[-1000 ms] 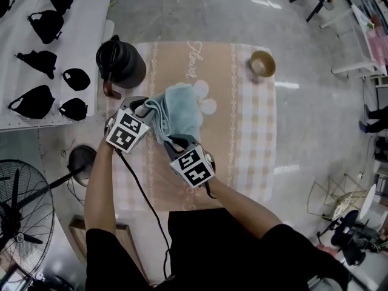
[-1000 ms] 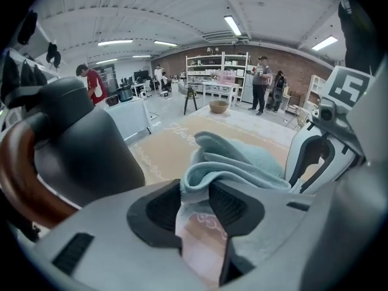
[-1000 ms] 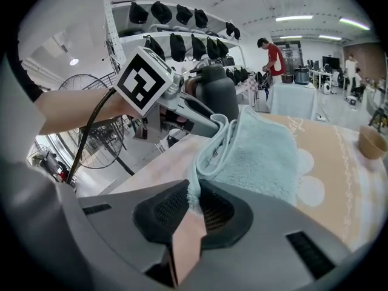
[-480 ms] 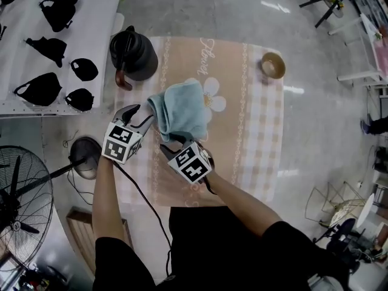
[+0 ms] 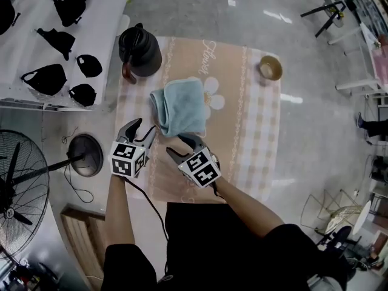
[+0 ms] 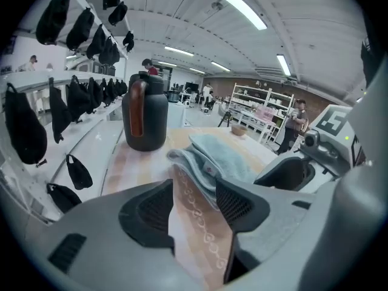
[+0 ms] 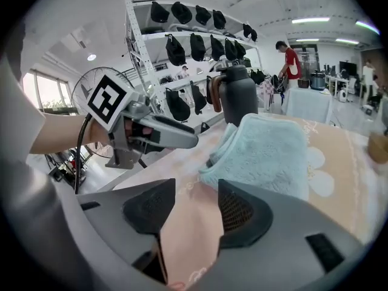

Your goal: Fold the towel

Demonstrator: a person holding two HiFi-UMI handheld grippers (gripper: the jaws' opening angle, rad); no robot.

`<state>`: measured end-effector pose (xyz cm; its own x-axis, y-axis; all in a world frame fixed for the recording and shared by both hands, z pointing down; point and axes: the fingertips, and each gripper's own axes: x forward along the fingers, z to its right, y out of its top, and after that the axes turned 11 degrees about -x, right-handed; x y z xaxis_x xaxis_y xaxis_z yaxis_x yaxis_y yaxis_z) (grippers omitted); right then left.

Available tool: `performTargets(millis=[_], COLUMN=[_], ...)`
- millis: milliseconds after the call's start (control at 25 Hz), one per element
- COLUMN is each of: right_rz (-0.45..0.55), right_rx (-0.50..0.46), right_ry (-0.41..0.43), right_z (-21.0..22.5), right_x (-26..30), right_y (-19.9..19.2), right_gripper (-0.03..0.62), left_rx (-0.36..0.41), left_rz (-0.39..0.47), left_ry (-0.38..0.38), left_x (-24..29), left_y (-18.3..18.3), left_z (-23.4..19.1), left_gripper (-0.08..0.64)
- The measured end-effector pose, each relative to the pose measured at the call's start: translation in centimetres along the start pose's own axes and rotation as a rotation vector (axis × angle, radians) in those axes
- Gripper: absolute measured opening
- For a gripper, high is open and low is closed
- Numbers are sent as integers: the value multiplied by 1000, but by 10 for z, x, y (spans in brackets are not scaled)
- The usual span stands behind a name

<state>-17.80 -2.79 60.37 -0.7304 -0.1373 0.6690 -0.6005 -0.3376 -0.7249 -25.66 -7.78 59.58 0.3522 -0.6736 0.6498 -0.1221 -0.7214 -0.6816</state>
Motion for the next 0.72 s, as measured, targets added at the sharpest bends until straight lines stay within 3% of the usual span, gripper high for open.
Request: performTargets(millis=[280, 360, 440, 480, 520, 720], right_rz=[-35, -49, -62, -69, -77, -110], right_rx=[13, 19, 26, 25, 21, 26], right_ry=[-73, -88, -105, -112, -116, -148], right_z=[15, 18, 21, 22, 22, 23], right_x=[-35, -46, -55, -59, -63, -79], right_y=[-33, -46, -60, -67, -73, -103], right_gripper=[210, 163, 30, 5, 5, 3], left_rx=[-59, -97, -111, -109, -108, -159], left_rz=[-11, -9, -23, -28, -30, -58], left_ry=[35, 41, 57, 72, 88, 127], left_x=[-8, -7, -6, -5, -4, 3], left_y=[-44, -53, -63, -67, -71, -90], left_z=[40, 54, 68, 75, 81, 109], left_gripper=[206, 195, 131, 41, 8, 5])
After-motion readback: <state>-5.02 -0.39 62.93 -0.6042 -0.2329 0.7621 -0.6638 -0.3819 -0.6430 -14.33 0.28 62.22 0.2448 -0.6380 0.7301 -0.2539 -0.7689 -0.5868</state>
